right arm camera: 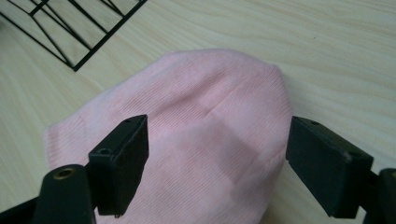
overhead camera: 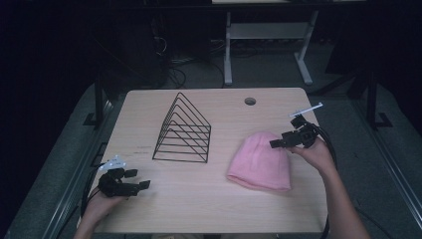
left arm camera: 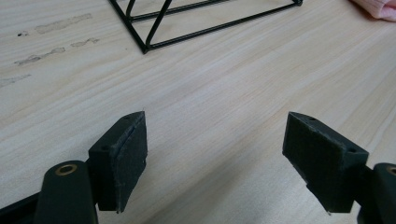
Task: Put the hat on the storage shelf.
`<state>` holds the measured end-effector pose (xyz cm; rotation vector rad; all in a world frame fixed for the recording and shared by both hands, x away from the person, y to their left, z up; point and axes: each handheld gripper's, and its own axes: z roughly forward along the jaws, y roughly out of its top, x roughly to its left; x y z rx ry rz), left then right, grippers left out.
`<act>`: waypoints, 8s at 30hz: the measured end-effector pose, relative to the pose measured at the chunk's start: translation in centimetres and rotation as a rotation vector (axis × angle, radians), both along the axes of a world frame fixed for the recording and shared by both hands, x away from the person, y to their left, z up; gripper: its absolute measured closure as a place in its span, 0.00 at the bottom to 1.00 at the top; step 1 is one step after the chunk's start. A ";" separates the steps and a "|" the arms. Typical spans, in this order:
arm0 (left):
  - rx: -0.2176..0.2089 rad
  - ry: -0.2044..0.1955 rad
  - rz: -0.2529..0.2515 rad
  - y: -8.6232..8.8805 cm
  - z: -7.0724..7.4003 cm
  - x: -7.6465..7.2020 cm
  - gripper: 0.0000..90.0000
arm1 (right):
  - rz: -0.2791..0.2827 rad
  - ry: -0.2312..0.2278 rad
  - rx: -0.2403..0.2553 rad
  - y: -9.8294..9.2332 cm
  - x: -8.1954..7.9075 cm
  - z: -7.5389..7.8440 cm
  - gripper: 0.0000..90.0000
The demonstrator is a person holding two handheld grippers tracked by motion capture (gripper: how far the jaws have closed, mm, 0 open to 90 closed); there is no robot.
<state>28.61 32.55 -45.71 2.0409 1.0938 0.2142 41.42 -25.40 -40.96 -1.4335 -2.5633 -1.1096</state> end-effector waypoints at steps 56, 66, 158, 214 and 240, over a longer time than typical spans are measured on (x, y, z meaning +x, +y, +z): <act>0.029 0.011 -0.006 0.3 -0.3 0.1 0.25 | 0.000 0.188 0.086 0.5 5.0 -4.9 0.85; 0.031 0.015 -0.003 0.3 -0.3 0.1 0.25 | 0.002 0.165 0.125 0.1 4.5 -4.1 0.86; -0.016 -0.116 -0.448 -7.1 18.9 5.8 0.28 | 0.495 -0.388 0.181 16.8 -1.3 26.6 0.88; 0.152 -0.068 -0.355 -5.8 16.7 12.8 0.92 | 0.499 -0.338 0.205 22.7 4.2 23.6 0.88; 0.194 -0.040 -0.308 -3.6 13.3 11.6 0.92 | 0.595 -0.299 0.207 25.6 3.2 20.0 0.87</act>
